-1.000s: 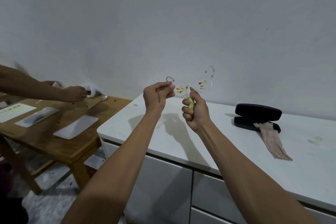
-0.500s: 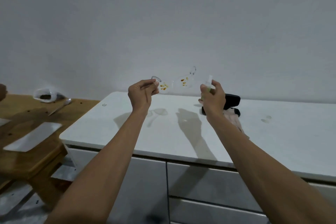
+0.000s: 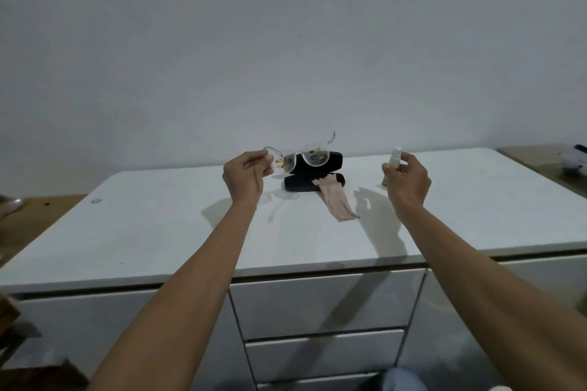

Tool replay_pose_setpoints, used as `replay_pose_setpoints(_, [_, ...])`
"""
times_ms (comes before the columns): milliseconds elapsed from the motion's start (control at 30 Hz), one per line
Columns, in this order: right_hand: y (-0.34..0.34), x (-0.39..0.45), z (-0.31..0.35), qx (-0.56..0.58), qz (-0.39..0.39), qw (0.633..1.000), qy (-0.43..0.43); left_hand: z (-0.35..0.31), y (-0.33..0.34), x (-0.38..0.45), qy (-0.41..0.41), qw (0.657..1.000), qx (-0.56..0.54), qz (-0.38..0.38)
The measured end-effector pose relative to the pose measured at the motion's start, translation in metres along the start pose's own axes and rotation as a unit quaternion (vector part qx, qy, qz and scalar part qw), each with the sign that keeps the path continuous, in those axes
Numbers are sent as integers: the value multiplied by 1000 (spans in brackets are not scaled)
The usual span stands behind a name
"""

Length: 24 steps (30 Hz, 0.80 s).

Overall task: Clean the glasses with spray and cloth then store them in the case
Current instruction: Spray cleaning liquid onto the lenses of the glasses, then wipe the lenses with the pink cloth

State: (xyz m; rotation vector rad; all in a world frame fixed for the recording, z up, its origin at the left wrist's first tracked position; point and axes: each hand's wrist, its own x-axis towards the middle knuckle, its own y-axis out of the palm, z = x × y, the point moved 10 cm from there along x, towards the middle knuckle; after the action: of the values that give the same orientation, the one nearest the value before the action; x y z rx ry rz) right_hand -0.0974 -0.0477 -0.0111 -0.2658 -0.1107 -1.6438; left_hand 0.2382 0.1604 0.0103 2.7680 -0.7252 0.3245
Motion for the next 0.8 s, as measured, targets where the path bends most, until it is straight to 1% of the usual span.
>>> replay_pose_setpoints(200, [-20, 6, -29, -45, -6, 999, 27, 9, 17, -8, -8, 1000, 4, 15])
replay_pose_setpoints(400, [-14, 10, -37, -57, 8, 998, 22, 14, 18, -7, -16, 1000, 7, 13])
replay_pose_setpoints(467, [-15, 7, -34, -71, -4, 997, 13, 15, 17, -7, -20, 1000, 5, 12])
replay_pose_setpoints(533, [-23, 0, -15, -116, -61, 990, -52, 15, 15, -6, -22, 1000, 2, 10])
replay_pose_setpoints(600, [-26, -10, 13, -164, -121, 968, -146, 14, 13, -5, -20, 1000, -2, 10])
replay_pose_setpoints(633, [-23, -15, 26, -174, -129, 958, -186, 12, 12, -4, -19, 1000, -3, 9])
replay_pose_setpoints(667, [-17, -19, 38, -176, -124, 951, -222, 11, 10, -3, -17, 1000, -3, 8])
replay_pose_setpoints(733, [-1, -27, 57, -161, -86, 942, -281, 8, 7, -3, -14, 1000, -5, 3])
replay_pose_setpoints(800, [21, -33, 66, -154, -13, 940, -304, 5, 3, -3, -11, 1000, -9, 1])
